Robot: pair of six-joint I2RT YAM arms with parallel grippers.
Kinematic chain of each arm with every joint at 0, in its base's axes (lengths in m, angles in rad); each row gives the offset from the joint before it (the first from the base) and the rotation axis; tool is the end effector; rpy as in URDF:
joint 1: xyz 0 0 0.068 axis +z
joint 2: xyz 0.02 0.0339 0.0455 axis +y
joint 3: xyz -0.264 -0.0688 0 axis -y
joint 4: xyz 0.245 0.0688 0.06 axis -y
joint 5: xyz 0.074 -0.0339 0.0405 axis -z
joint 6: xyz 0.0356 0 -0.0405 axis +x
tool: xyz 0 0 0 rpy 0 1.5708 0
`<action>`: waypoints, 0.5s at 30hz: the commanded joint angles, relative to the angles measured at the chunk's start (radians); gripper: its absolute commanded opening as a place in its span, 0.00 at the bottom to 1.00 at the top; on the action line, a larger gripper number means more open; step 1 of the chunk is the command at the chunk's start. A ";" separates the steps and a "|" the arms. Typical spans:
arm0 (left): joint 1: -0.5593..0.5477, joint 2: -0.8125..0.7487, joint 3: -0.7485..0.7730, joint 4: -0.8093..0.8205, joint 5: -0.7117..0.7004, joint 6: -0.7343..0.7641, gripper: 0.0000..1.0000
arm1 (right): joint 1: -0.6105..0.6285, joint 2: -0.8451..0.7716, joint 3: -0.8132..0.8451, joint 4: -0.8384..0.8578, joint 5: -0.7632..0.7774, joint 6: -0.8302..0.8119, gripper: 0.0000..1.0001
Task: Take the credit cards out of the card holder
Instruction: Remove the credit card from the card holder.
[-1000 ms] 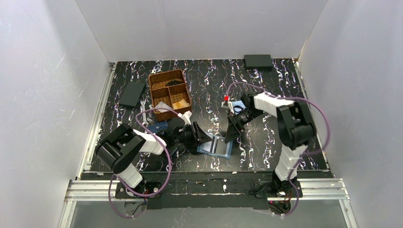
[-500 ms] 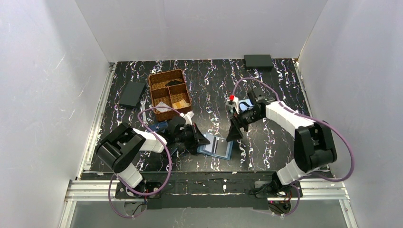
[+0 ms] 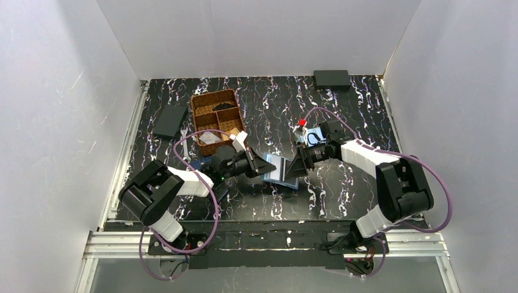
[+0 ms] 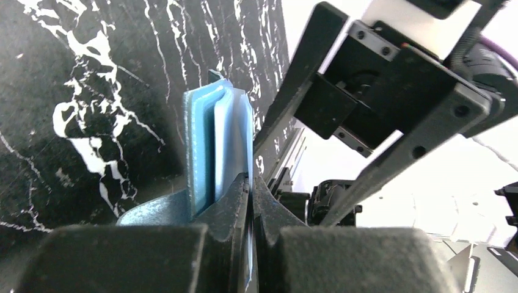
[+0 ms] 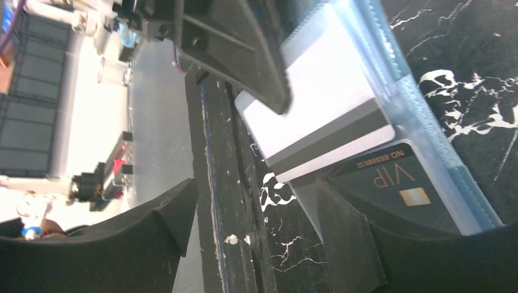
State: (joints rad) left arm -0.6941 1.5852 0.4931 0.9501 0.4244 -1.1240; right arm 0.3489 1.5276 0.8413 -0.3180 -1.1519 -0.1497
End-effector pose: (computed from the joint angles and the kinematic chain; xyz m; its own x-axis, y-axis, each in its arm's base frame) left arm 0.2176 -0.2002 0.1726 -0.8553 -0.3574 -0.3752 0.2892 0.2716 -0.9179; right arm 0.2554 0.1275 0.1938 -0.6946 -0.3172 -0.6456 -0.7113 0.1692 0.6822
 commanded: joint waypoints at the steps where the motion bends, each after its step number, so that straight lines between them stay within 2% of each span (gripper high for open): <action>1: -0.011 0.005 0.007 0.165 -0.041 -0.027 0.00 | -0.032 0.020 -0.011 0.142 -0.039 0.167 0.76; 7: -0.016 0.006 0.001 0.212 -0.042 -0.020 0.00 | -0.056 0.002 -0.082 0.339 -0.030 0.347 0.71; 15: -0.035 0.029 0.006 0.264 -0.032 -0.030 0.00 | -0.057 0.051 -0.064 0.385 -0.151 0.403 0.54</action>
State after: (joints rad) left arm -0.7174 1.6081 0.4915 1.1244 0.3885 -1.1488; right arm 0.2939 1.5585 0.7605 -0.0036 -1.2209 0.2062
